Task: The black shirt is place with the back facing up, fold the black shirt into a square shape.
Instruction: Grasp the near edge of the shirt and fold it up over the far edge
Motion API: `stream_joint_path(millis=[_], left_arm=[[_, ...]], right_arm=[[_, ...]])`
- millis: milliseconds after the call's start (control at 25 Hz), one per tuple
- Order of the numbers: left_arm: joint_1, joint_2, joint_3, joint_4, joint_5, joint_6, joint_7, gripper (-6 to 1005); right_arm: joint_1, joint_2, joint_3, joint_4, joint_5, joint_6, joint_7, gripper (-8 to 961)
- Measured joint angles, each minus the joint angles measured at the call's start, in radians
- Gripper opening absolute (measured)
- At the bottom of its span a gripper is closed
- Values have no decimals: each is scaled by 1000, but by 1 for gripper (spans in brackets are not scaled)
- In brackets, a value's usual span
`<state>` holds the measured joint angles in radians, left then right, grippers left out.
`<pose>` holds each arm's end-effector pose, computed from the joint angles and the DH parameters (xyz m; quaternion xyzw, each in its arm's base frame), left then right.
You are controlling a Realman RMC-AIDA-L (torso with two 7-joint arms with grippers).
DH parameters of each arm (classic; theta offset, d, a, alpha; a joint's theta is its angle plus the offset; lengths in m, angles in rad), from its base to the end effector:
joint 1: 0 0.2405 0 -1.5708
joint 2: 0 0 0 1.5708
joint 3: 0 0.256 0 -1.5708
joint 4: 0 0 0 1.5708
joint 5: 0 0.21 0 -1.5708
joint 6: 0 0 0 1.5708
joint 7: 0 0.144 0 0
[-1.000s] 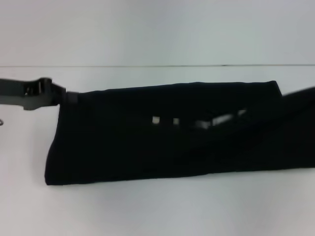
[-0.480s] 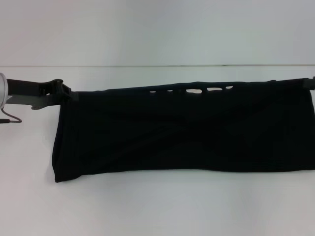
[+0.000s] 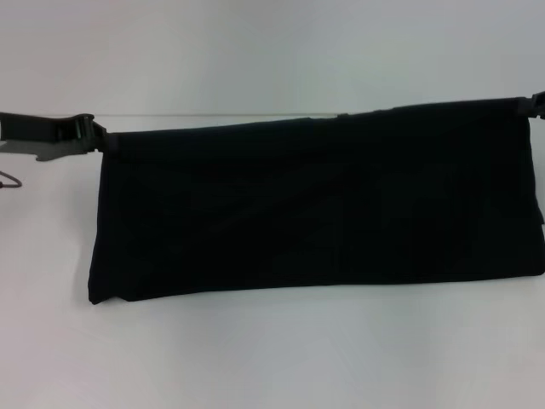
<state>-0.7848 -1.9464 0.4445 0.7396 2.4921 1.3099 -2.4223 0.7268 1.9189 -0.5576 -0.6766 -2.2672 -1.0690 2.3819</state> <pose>-0.2689 0.4274 0.0897 -0.7532 -0.5876 -0.1577 0.2500 0.2856 0.4430 0.1025 -0.7164 0.5769 0.2201 0.3248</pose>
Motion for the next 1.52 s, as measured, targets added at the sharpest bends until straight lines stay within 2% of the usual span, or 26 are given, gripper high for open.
stream_joint_path(millis=[40,120,280,440,720,880,1200,1520], left_arm=[[-4,0,35,3,16,-42,14,5],[-4,-2,51,3,21,-68,14,5],[6,-21,104,4,24,-171,11,6],[9,-30,140,2,24,-217,19,6],[0,-38,159,-14,25,-260,19,6],[-3,-46,170,-44,24,-325,20,6],[-6,-82,212,-93,25,-484,17,6],[-5,-97,242,-133,25,-570,20,7]], right_arm=[[10,3,-14,16,-11,30,-3,34],[13,5,-23,24,-15,49,-4,34],[18,15,-67,57,-17,122,-5,34],[19,25,-98,74,-18,195,-6,34],[24,44,-153,95,-18,294,-7,34],[24,57,-165,96,-18,347,-4,34],[28,60,-166,111,-13,406,-3,34],[52,73,-176,167,-18,501,-11,34]])
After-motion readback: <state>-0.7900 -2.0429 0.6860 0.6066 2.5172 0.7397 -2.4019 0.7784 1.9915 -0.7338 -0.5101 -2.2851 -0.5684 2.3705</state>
